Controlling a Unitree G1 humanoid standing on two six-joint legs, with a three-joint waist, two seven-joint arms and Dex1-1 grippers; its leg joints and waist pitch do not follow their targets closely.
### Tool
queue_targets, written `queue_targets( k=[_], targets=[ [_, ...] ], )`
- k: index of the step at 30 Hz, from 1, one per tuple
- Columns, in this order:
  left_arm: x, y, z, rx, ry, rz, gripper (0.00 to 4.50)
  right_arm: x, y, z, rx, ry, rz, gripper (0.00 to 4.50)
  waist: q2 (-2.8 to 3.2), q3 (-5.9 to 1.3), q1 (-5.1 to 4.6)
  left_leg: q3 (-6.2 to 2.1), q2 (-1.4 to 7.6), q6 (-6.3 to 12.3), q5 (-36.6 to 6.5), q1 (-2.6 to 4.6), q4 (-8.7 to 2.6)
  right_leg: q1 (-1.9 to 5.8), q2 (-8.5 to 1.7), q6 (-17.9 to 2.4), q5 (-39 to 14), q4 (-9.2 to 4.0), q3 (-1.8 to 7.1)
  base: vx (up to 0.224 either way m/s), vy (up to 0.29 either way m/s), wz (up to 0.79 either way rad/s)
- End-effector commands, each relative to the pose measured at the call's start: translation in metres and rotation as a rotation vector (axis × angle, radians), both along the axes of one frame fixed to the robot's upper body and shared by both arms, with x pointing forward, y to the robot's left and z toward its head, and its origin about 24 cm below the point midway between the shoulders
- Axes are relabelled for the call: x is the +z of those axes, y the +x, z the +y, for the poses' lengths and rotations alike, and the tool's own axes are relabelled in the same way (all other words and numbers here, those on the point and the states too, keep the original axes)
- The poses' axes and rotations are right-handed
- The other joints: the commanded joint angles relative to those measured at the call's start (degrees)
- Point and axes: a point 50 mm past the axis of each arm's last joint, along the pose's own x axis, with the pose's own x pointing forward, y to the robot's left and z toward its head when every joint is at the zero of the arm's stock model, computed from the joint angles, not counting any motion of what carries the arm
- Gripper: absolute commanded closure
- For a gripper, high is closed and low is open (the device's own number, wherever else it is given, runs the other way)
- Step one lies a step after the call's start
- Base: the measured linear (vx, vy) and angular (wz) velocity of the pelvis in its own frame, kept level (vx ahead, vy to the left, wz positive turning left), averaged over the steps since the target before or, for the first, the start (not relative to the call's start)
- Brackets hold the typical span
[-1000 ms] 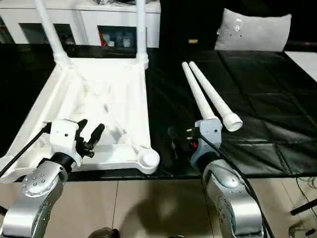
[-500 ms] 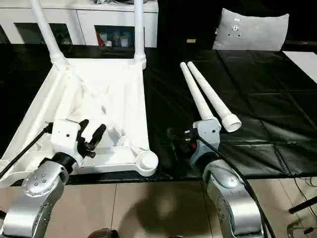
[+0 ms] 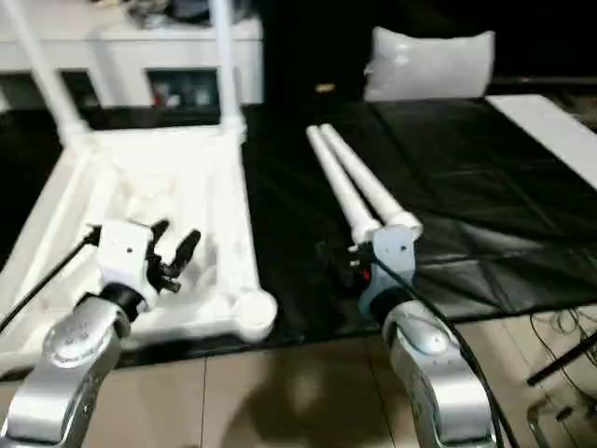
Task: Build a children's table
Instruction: Rotate table base
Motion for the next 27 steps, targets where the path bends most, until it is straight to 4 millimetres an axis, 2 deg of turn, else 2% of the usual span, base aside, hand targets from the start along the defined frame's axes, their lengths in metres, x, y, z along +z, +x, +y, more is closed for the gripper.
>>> queue_targets(
  k=[1,2,3,4,5,6,7,8,9,10,11,12,13,14,15,16,17,18,19,20,21,22,23,24,25,26,27],
  targets=[
    [0.0004,0.0017,0.0008,-0.005,0.015,0.006,1.96,-0.0023,0.002,-0.006,-0.043,-0.051,0.02,0.0,-0.6,-2.44,0.71,-0.53,0.06,1.06,-22.6,-1.41,-3.47,1.29,-4.92,1.3,-46.2,-7.48,2.59,0.12,-0.007,-0.16],
    [0.0004,0.0016,0.0007,-0.006,0.016,0.006,1.96,-0.0026,0.0026,-0.0075,-0.05,-0.08,0.019,0.0,-0.24,-2.95,0.82,-0.71,0.5,1.46,-21.1,-1.1,-4.16,1.16,-4.01,-0.9,-38.3,-6.5,2.87,0.091,-0.005,-0.03],
    [0.0003,0.0015,0.0005,-0.008,0.016,0.006,1.96,-0.0028,0.0033,-0.009,-0.056,-0.103,0.016,0.0,-1.16,-2.68,1.78,-2.46,-0.31,4.39,-18.7,-5.7,-4.49,4.23,-5.58,-1.1,-34.9,-5.87,1.08,0.1,0.01,0.33],
    [0.0003,0.0014,0.0004,-0.009,0.017,0.006,1.96,-0.0027,0.0034,-0.0092,-0.057,-0.102,0.012,0.0,-0.17,-3.62,1.26,-3.19,-0.71,7.71,-14.9,-5.24,-4.04,4.36,-5.63,-2.5,-27.3,-5.62,0.23,0.1,0.01,0.33],
    [0.0003,0.0014,0.0003,-0.01,0.017,0.006,1.96,-0.0024,0.0034,-0.0093,-0.059,-0.092,0.009,0.0,0.27,-3.98,1.12,-3.61,-1.03,9.53,-12.8,-4.96,-3.49,4.36,-5.55,-4.2,-23.6,-5.46,-0.28,0.122,0.019,0.66],
    [0.0002,0.0013,0.0001,-0.012,0.017,0.006,1.96,-0.0017,0.0032,-0.01,-0.074,-0.056,0.006,0.0,0.97,-4.48,0.5,-3.54,-0.52,11.58,-8.8,-3.24,-2.9,3.55,-4.31,-7.6,-17.2,-5.04,-0.53,0.158,0.019,0.48],
    [0.0002,0.0013,-0.0001,-0.014,0.017,0.006,1.96,-0.0015,0.0031,-0.011,-0.089,-0.017,0.008,0.0,1.56,-4.8,-0.14,-3.77,0.87,12.94,-3.6,-1.68,-2.85,2.85,-2.74,-10.2,-10.9,-3.66,-0.3,0.158,0.019,0.48],
    [0.0003,0.0015,-0.0003,-0.016,0.016,0.006,1.96,-0.0007,0.0037,-0.0123,-0.1,-0.002,0.007,0.0,1.55,-4.96,-0.38,-5.6,2.26,17.23,3.4,1.08,-2.74,0.56,-1.31,-12.1,-3.7,-0.93,-0.62,0.193,-0.002,0.13],
    [0.0003,0.0016,-0.0003,-0.017,0.016,0.006,1.96,-0.0005,0.0039,-0.0123,-0.097,-0.009,0.005,0.0,1.57,-5.14,-0.47,-6.47,2.53,20.35,7.3,2.05,-2.46,-0.29,-0.87,-12.0,-2.0,0.16,-0.75,0.165,-0.01,0.02],
    [0.0002,0.0017,-0.0005,-0.018,0.015,0.006,1.96,-0.0002,0.0043,-0.0115,-0.085,-0.026,0.001,0.0,1.43,-5.12,-0.21,-7.33,2.83,25.93,13.9,3.82,-1.35,-2.42,-1.11,-11.0,-0.6,1.51,-0.29,0.165,-0.01,0.02],
    [0.0002,0.002,-0.0009,-0.019,0.014,0.005,1.96,0.0,0.0039,-0.0094,-0.061,-0.043,-0.005,0.0,0.37,-4.89,0.04,-6.75,1.6,28.61,17.0,2.75,-0.57,-2.04,-2.03,-10.3,1.5,1.44,1.09,0.131,0.004,0.05],
    [0.0002,0.002,-0.0009,-0.019,0.014,0.005,1.96,0.0001,0.0039,-0.0091,-0.058,-0.044,-0.006,0.0,-0.03,-4.77,0.64,-5.24,-0.07,28.16,16.9,1.31,0.12,-0.85,-2.54,-11.1,4.0,0.79,2.02,0.13,-0.001,0.0],
    [0.0002,0.0023,-0.001,-0.018,0.013,0.005,1.96,0.0003,0.0033,-0.0073,-0.043,-0.052,-0.008,0.0,-1.52,-5.22,1.52,-2.75,-4.4,25.52,16.5,-5.14,2.31,5.26,-3.22,-12.7,12.5,0.58,4.69,0.13,-0.001,0.0],
    [0.0001,0.0023,-0.0012,-0.019,0.012,0.004,1.96,0.0003,0.0029,-0.0062,-0.031,-0.056,-0.01,0.0,-0.8,-5.21,2.4,-2.95,-2.82,21.44,16.4,-6.52,2.28,5.17,-4.88,-13.4,17.3,0.82,4.99,0.121,-0.011,0.01],
    [-0.0001,0.0023,-0.0013,-0.019,0.011,0.005,1.96,0.0003,0.0026,-0.0052,-0.019,-0.06,-0.013,0.0,-0.64,-5.28,2.18,-3.23,-2.17,19.23,17.6,-6.49,2.06,4.79,-4.36,-13.2,21.1,1.82,4.57,0.113,-0.029,0.08],
    [-0.0003,0.0023,-0.0013,-0.017,0.008,0.005,1.96,0.0006,0.0023,-0.0041,-0.005,-0.069,-0.016,0.0,-0.05,-5.71,1.96,-3.79,-1.25,15.38,23.0,-4.47,2.02,3.32,-2.76,-12.6,27.6,3.05,3.57,0.113,-0.029,0.08],
    [-0.0003,0.0022,-0.0012,-0.015,0.004,0.004,1.96,0.0007,0.0022,-0.0036,0.003,-0.074,-0.017,0.0,0.22,-6.17,1.56,-4.68,-0.64,13.11,30.8,-2.88,2.69,2.01,-2.0,-11.1,32.9,3.98,3.67,0.101,-0.03,0.08],
    [-0.0004,0.0022,-0.0011,-0.014,0.001,0.005,1.96,0.0009,0.0021,-0.0031,0.011,-0.077,-0.019,0.0,0.2,-6.59,1.54,-4.93,-0.64,11.92,34.4,-2.13,3.17,1.47,-1.69,-10.0,35.4,4.32,4.04,0.063,-0.019,0.03],
    [-0.0006,0.0021,-0.0009,-0.013,0.003,0.005,1.96,0.0011,0.0021,-0.0027,0.018,-0.079,-0.02,0.0,-0.17,-6.02,1.84,-4.48,-1.15,9.66,35.6,-3.29,2.91,1.51,-1.89,-7.6,39.3,4.19,4.83,0.063,-0.019,0.03],
    [-0.0006,0.002,-0.001,-0.017,-0.001,0.004,1.96,0.0011,0.0021,-0.0031,0.021,-0.084,-0.021,0.0,-0.47,-5.72,2.22,-3.63,-1.6,6.39,27.0,-4.4,2.1,2.29,-2.23,-5.5,40.7,3.87,5.08,0.0,0.0,0.0],
    [-0.0006,0.002,-0.001,-0.017,-0.001,0.005,1.96,0.0011,0.0022,-0.0032,0.022,-0.085,-0.021,0.0,-0.27,-5.44,2.6,-3.49,-1.04,4.89,20.9,-3.98,1.3,1.81,-2.68,-4.9,37.9,3.08,4.91,0.0,0.0,0.0],
    [-0.0009,0.0022,-0.0008,-0.018,0.004,0.007,1.96,0.0008,0.0023,-0.004,0.026,-0.088,-0.019,0.0,0.11,-5.1,2.9,-3.32,0.22,3.26,10.3,-3.32,0.25,1.44,-3.61,-5.5,29.5,2.02,5.12,0.0,0.0,0.0],
    [-0.0013,0.0025,-0.0001,-0.019,0.014,0.012,1.96,0.0004,0.0022,-0.0049,0.032,-0.089,-0.013,0.0,0.44,-4.36,2.59,-3.66,1.03,0.8,3.1,-3.59,-1.05,1.66,-3.38,-7.1,18.9,1.44,4.7,-0.069,-0.008,0.0],
    [-0.0018,0.0027,0.0003,-0.022,0.022,0.015,1.96,0.0003,0.0022,-0.0054,0.037,-0.09,-0.01,0.0,0.63,-4.13,2.68,-3.64,1.32,-0.15,-0.9,-3.28,-1.43,1.34,-3.29,-7.6,13.0,0.92,4.49,-0.111,-0.012,-0.07],
    [-0.0028,0.0033,0.0019,-0.037,0.03,0.025,1.96,0.0009,0.0021,-0.0064,0.06,-0.078,-0.004,0.0,0.4,-3.71,2.7,-3.3,1.41,-1.07,-7.0,-2.88,-1.86,1.03,-3.47,-8.5,3.8,0.08,4.88,-0.111,-0.012,-0.07],
    [-0.0029,0.0037,0.0028,-0.049,0.032,0.027,1.96,0.0018,0.0024,-0.0069,0.074,-0.082,-0.008,0.0,0.52,-3.16,2.85,-3.07,1.56,-1.13,-11.9,-2.61,-2.57,0.62,-3.64,-9.1,-4.2,-0.55,5.15,-0.112,-0.01,0.0],
    [-0.003,0.0041,0.0034,-0.072,0.022,0.034,1.96,0.0025,0.0028,-0.0075,0.087,-0.082,-0.011,0.0,0.35,-2.78,2.79,-2.81,1.58,-1.32,-15.1,-2.47,-2.91,0.37,-3.66,-8.9,-9.6,-1.09,5.25,-0.128,0.001,-0.04]
  ],
)
